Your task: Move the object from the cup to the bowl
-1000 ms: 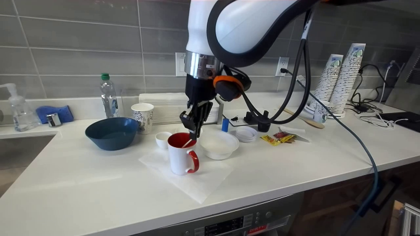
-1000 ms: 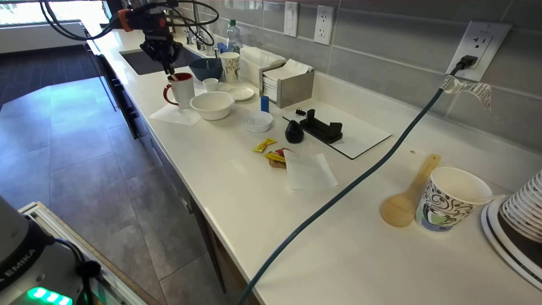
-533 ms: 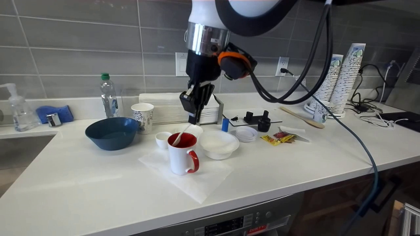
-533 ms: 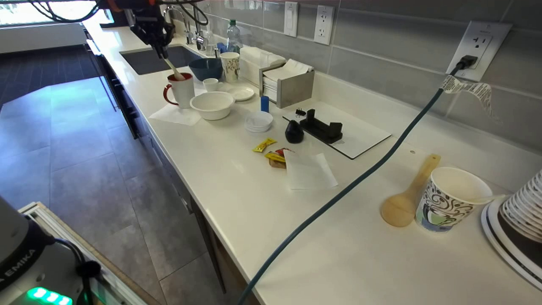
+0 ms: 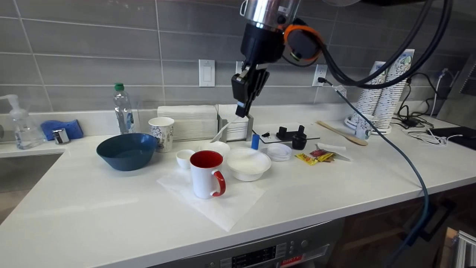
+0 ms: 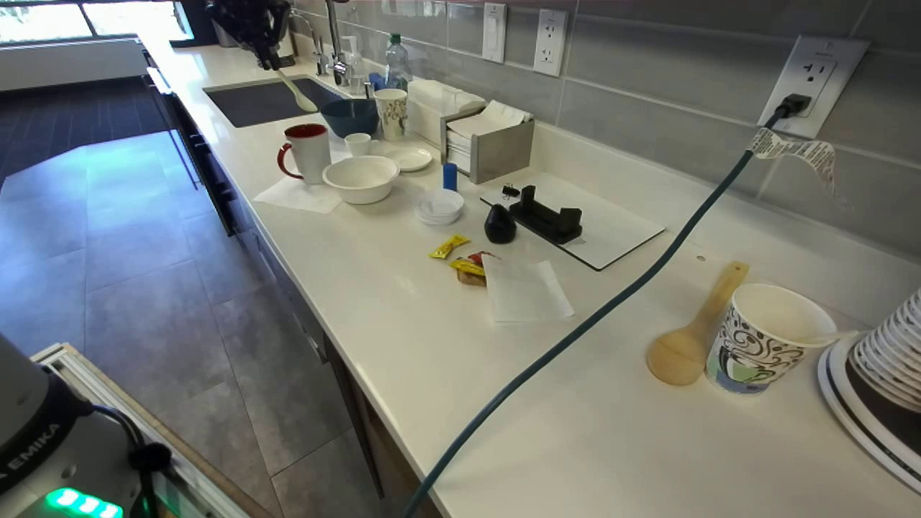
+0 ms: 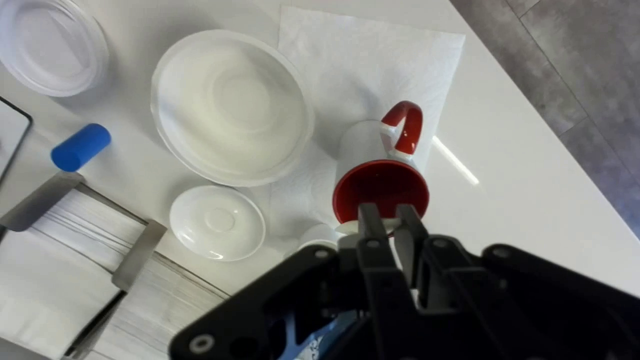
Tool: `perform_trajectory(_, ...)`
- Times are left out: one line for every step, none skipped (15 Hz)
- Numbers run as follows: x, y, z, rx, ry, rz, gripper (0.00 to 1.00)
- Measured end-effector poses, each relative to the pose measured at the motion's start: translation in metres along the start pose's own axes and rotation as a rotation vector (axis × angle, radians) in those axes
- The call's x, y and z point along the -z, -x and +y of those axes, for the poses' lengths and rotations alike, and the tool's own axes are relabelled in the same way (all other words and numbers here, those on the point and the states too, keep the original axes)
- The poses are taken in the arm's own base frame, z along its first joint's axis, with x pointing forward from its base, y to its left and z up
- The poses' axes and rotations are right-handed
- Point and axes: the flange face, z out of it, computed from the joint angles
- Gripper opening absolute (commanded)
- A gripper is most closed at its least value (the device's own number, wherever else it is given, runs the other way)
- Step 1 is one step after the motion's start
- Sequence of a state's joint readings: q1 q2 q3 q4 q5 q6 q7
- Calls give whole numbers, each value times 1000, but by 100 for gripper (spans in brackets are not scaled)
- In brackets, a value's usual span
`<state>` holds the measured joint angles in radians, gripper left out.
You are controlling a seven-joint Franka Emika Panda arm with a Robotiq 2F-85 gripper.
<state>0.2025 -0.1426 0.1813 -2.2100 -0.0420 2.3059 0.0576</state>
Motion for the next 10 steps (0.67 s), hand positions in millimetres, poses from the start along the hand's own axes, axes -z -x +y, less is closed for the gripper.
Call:
perform_trajectory(3, 6, 11, -22, 8, 13, 3)
perform_trajectory(5, 12, 23, -46, 14, 29, 3)
perform_trajectory(4, 17, 35, -72, 20, 43, 3)
perform_trajectory(0, 22, 45, -99, 24, 51, 3)
perform_trajectory(-6, 28, 55, -128, 27, 53, 3)
perform_trajectory(-13, 33, 64, -155, 30, 52, 3)
perform_trajectory(-22, 40, 72, -181, 33, 43, 3)
perform_trajectory(-30, 46, 78, -207, 35, 34, 3)
perform_trajectory(-37, 51, 83, -230, 37, 27, 3)
perform_trajectory(-44, 56, 87, -249, 38, 22, 3)
